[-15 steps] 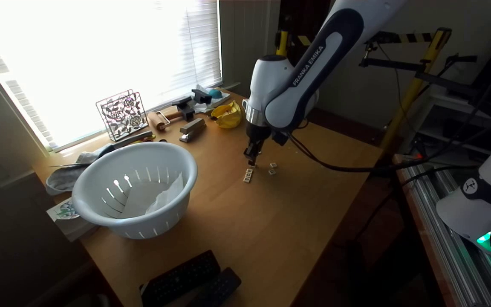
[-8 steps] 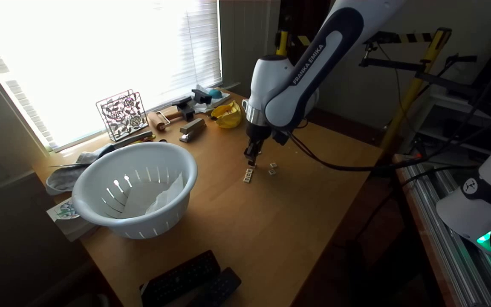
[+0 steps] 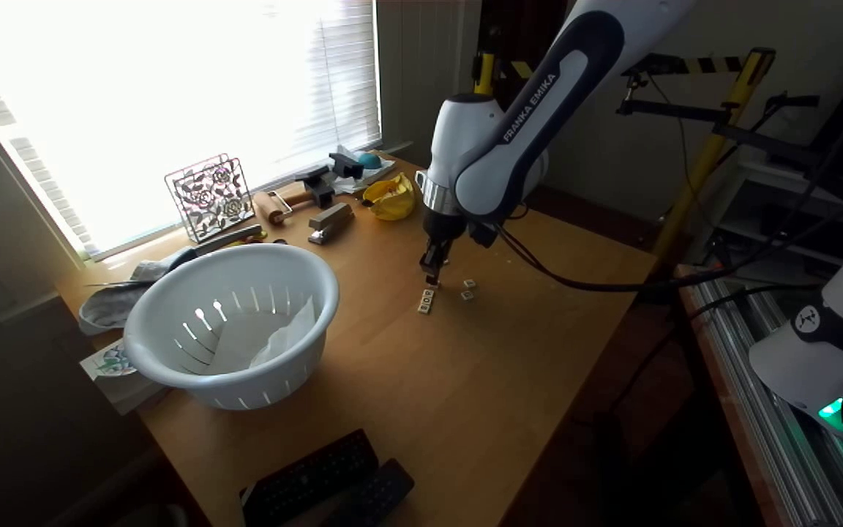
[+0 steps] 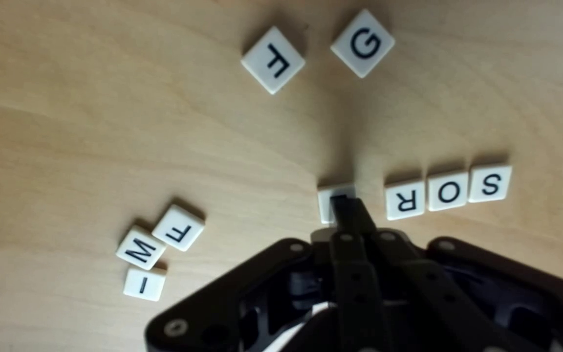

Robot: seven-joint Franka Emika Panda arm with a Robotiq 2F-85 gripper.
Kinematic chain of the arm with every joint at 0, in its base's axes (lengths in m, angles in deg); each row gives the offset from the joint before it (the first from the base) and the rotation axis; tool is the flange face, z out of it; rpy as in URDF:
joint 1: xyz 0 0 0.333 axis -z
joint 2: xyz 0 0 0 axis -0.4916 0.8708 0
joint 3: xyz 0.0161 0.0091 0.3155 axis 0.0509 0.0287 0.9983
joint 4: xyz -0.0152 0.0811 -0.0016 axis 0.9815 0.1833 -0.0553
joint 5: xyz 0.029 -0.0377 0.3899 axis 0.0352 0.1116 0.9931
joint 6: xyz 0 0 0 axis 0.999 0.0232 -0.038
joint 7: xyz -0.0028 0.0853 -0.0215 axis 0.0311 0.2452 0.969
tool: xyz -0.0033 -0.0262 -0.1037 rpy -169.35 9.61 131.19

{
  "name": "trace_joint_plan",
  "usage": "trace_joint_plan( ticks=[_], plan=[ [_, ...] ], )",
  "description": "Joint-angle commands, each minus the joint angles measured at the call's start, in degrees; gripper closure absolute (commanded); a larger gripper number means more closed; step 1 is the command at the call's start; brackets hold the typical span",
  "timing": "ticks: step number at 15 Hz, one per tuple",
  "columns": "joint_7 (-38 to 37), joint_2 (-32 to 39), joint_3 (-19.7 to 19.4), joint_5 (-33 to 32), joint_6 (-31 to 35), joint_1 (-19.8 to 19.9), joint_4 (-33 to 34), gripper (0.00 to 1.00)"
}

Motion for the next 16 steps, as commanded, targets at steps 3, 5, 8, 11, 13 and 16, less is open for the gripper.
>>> trace_joint_plan(
  ticks=[3,5,8,11,13,16],
  plan=[
    [1.72,1.01,1.11,-0.17,0.27,1.27,-0.14,1.0],
    [1.51,1.01,1.09,-0.16,0.19,1.04,-0.11,1.0],
    [1.25,1.04,1.27,0.11,-0.19,1.01,0.07,1.0],
    [1.28,1.09,2.18,1.12,-1.22,1.67,0.5,1.0],
    [1.13,1.18,2.48,1.26,-1.49,1.68,0.68,1.0],
    [0.86,1.33,2.39,0.96,-1.38,1.48,0.78,1.0]
  ],
)
